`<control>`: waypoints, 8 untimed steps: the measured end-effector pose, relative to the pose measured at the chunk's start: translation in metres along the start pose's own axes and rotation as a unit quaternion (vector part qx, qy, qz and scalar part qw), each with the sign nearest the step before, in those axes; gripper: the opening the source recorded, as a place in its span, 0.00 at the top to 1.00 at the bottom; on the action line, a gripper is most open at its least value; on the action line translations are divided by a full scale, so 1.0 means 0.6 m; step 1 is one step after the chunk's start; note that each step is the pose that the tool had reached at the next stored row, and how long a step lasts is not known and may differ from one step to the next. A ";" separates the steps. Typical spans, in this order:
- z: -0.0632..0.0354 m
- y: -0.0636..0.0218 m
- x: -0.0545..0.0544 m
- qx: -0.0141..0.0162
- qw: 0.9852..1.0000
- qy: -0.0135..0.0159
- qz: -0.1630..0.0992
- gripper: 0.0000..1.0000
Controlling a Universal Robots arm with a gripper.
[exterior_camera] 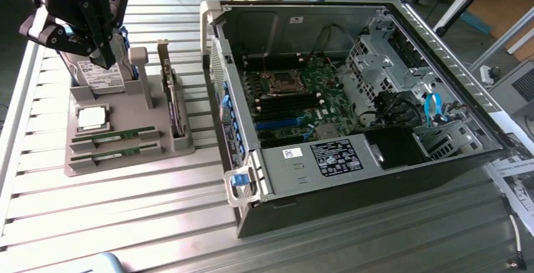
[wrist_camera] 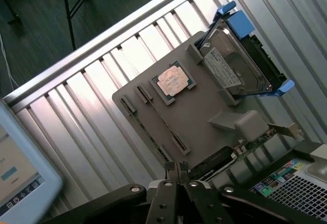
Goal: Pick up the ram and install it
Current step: 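Pick up the ram and move it above insertion slot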
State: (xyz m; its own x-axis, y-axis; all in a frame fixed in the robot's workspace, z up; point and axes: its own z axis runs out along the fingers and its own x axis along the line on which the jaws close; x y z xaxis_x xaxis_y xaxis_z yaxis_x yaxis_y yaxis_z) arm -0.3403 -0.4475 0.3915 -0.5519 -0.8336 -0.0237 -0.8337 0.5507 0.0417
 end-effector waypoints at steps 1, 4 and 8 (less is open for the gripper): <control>0.000 0.000 0.000 0.000 1.000 0.000 -0.001 0.89; 0.000 0.000 0.000 0.000 1.000 0.000 -0.006 0.89; 0.000 0.000 0.000 0.000 1.000 0.001 -0.012 0.89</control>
State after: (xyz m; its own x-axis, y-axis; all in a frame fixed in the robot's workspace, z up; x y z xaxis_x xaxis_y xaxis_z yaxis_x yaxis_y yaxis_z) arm -0.3403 -0.4475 0.3915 -0.5313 -0.8469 -0.0235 -0.8469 0.5301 0.0416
